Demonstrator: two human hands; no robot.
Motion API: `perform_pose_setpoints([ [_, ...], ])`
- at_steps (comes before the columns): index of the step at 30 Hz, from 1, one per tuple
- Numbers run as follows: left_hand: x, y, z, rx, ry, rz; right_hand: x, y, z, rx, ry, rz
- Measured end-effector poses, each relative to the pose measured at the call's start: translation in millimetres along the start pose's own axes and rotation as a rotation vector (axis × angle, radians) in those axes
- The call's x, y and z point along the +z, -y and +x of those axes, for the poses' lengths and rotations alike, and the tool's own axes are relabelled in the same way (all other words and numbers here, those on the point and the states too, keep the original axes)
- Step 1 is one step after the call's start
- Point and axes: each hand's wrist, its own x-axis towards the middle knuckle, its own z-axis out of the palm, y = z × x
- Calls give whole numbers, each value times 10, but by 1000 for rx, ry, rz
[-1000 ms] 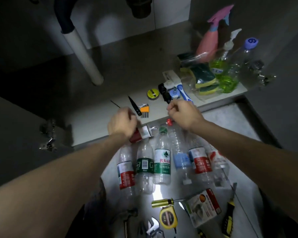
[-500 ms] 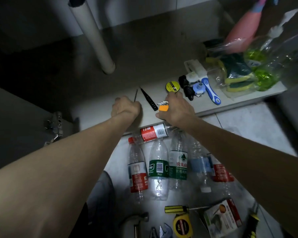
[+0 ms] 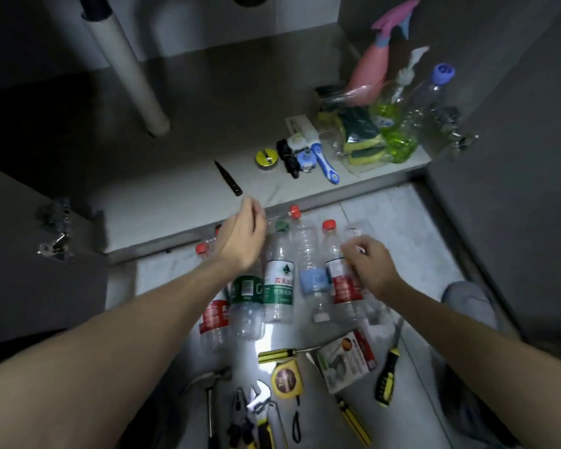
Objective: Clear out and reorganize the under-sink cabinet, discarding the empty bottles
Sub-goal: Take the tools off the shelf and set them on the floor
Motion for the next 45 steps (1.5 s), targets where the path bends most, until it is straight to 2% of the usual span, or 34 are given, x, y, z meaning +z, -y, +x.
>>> perform_pose_setpoints([
  [3, 299, -249, -345, 53, 213, 21, -485, -553, -163, 189, -108, -38],
  [6, 604, -398, -616, 98, 319, 87, -824, -915, -229, 282, -183, -95],
  [8, 775, -492, -670, 125, 356, 125, -942, -1061, -214, 295, -172, -97],
  [11, 964, -673, -492, 188, 408, 131, -971, -1203, -195, 260, -51, -32],
  [13, 1100, -814, -264, 224, 414, 121, -932, -1263, -225, 198, -38, -102],
  [17, 1445, -1211, 206, 265, 434, 143, -875, -1184, -190, 44, -277, -324],
  [20, 1738, -1457, 455, 285, 474, 205, -815, -1006, -33, 70, -448, -193],
  [23, 1935, -1545, 543, 277, 527, 247, -813, -861, 111, 101, -526, -68],
  [25, 1954, -1506, 556, 260, 494, 238, -811, -811, 155, 71, -547, -81],
  [30, 1543, -1247, 572, 218, 266, 91, -767, -561, 233, -92, -600, -114],
  [36, 573, -584, 515, 171, 11, 194, -532, 267, 551, -311, -394, -230],
  [39, 111, -224, 562, 32, -133, 237, -300, 737, 769, -368, -212, -401],
  [41, -126, 31, 656, -110, -153, 295, -113, 982, 894, -376, -134, -537],
  [45, -277, 300, 880, -340, -135, 337, 114, 1163, 1060, -297, -153, -751],
])
